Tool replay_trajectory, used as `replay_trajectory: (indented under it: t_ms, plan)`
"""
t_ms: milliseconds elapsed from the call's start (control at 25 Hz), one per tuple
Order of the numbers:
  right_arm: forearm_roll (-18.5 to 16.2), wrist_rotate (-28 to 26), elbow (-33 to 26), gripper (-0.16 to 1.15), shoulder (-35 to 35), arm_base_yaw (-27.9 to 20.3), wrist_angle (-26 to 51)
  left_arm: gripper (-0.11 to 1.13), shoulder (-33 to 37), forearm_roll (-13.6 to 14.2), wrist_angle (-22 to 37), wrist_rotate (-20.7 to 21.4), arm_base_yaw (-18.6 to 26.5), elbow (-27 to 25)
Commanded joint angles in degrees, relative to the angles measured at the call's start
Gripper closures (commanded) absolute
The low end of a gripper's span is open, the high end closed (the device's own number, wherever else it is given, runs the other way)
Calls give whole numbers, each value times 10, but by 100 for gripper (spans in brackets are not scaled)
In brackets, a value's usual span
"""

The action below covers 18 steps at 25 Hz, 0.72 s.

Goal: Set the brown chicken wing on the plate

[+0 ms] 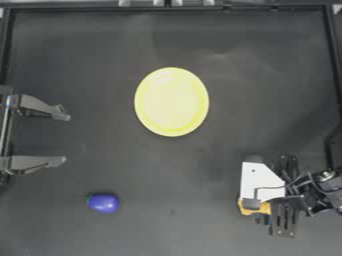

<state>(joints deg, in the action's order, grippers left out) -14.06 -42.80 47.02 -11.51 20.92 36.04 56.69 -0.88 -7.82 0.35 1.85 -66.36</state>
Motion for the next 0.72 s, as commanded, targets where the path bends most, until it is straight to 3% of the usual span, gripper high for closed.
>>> replay_trajectory:
  t_ms: [40, 600, 720]
  plan:
    - [2, -2, -3, 0, 11, 1, -21, 0, -7, -1, -2, 1, 2, 9]
    - [14, -3, -3, 1, 63, 1, -39, 0, -7, -1, -2, 0, 2, 10]
    - [14, -2, -4, 10, 70, 1, -39, 0, -6, -1, -2, -1, 2, 9]
